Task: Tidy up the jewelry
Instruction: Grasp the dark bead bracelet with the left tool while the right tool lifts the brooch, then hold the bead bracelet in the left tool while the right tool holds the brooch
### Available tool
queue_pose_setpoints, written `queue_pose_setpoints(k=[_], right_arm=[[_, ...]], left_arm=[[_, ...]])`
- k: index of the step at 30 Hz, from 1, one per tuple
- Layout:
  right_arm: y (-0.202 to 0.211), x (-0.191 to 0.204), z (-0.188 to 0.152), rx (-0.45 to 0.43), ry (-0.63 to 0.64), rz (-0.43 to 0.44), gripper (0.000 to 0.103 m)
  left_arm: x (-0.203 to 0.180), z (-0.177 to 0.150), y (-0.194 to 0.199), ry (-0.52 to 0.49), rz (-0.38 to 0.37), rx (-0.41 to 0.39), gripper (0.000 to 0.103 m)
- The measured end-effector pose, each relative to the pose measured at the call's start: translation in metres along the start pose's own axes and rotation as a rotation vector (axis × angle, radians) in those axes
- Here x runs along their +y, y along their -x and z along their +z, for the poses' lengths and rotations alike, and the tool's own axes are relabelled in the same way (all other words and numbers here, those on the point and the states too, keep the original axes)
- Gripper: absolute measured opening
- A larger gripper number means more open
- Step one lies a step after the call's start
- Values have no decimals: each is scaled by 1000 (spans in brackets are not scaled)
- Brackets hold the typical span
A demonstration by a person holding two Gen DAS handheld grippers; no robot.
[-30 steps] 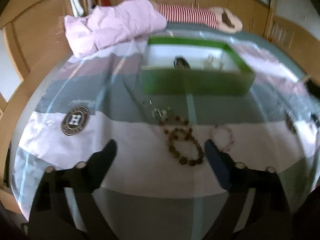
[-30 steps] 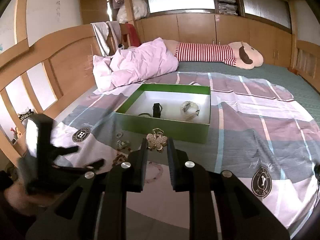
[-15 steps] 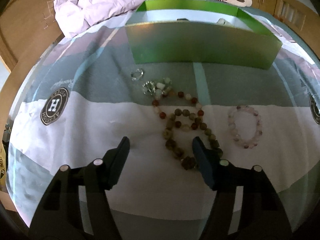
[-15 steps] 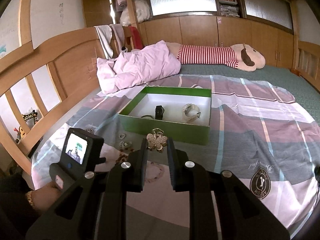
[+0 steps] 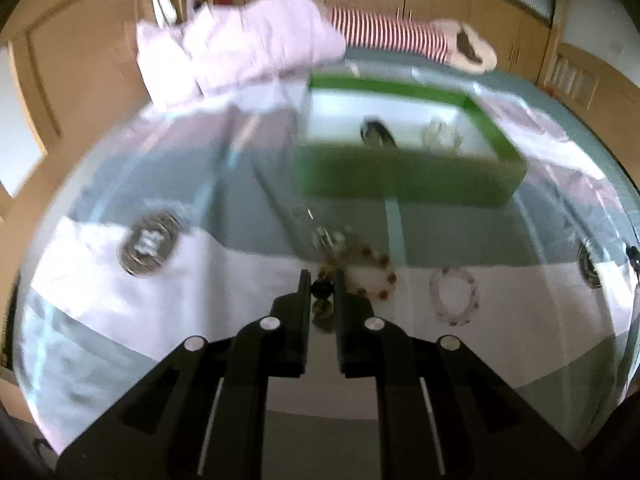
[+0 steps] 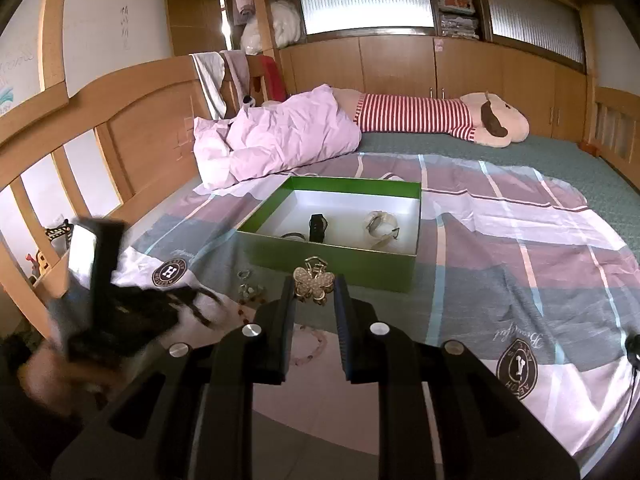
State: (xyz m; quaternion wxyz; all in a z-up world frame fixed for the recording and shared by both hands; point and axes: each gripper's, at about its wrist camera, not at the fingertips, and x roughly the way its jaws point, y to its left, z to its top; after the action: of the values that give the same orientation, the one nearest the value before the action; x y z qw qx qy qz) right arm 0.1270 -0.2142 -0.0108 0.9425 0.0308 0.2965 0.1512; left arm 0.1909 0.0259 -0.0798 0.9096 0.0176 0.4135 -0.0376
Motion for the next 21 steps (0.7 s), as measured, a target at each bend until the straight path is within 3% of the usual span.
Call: queue_pose_setpoints(k=[11,21], right_arm=[[2,7,4,-39,-7,-13,19],[-10,11,2,-23,-1,-60,19]], left_arm=[[17,20,108,-14,-115,-250,11],[0,19,115,-40,-189,-263,11]])
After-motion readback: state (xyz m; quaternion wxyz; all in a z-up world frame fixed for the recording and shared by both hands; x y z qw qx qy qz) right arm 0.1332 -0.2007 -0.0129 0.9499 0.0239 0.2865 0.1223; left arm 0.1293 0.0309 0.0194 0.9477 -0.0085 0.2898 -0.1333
